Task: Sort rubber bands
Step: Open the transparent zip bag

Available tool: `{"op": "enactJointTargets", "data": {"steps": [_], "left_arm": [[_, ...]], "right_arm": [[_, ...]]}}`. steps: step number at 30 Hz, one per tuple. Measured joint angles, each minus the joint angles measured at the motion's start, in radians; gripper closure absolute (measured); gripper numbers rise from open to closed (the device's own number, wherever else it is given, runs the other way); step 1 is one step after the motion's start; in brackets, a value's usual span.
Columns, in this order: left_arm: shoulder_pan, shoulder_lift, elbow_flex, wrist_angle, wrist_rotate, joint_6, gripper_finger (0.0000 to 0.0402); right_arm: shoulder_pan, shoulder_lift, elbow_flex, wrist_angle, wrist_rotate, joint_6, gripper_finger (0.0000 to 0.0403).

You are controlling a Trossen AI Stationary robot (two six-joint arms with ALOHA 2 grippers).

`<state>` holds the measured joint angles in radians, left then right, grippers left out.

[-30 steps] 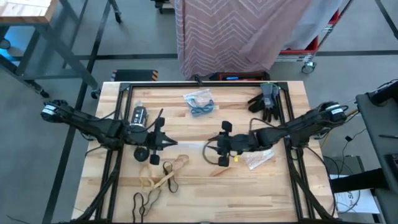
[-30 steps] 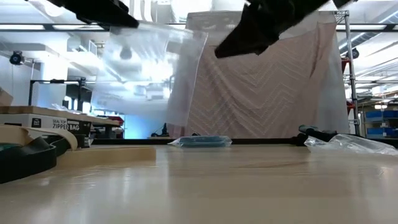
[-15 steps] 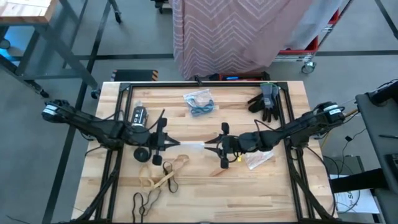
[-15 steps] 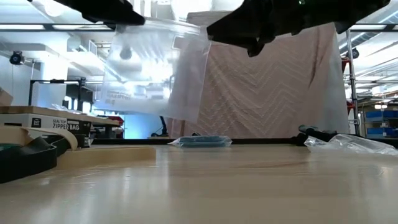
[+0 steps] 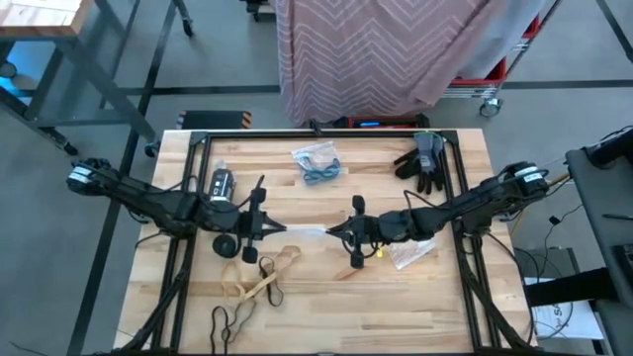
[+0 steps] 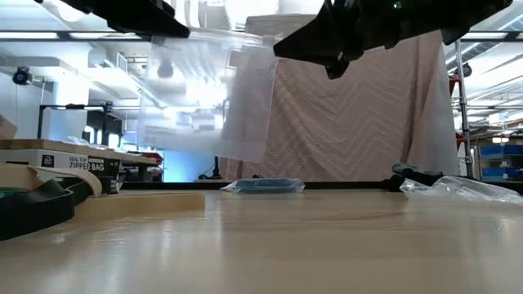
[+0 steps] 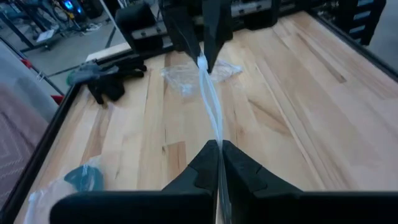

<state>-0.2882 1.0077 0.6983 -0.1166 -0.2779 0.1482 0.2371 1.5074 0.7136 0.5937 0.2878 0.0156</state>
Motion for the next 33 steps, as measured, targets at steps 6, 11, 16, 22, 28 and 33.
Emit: {"op": "enactJointTargets", "data": {"steps": [6,11,16,22,28,33], "left_arm": [[0.0,0.001,0.0,-0.02,0.008,-0.027,0.0393],[0.0,0.001,0.0,-0.032,-0.007,-0.046,0.0365],[0.001,0.001,-0.001,-0.081,-0.038,-0.064,0.0336],[0.001,-0.003,-0.001,-0.097,-0.053,-0.076,0.0313],[0.002,-0.016,-0.001,-0.149,-0.053,-0.114,0.0312],[0.002,-0.037,-0.001,-0.177,-0.053,-0.128,0.0325]], "right_arm": [[0.0,-0.002,0.0,0.0,0.0,0.0,0.0402],[0.0,-0.022,0.0,-0.016,0.0,0.0,0.0403],[0.0,-0.026,0.0,-0.021,-0.001,0.0,0.0403],[0.0,-0.027,0.0,-0.045,-0.002,0.0,0.0403],[0.003,-0.039,0.001,-0.045,-0.004,0.0,0.0403],[0.003,-0.075,0.001,-0.091,-0.003,0.001,0.0403]]}}
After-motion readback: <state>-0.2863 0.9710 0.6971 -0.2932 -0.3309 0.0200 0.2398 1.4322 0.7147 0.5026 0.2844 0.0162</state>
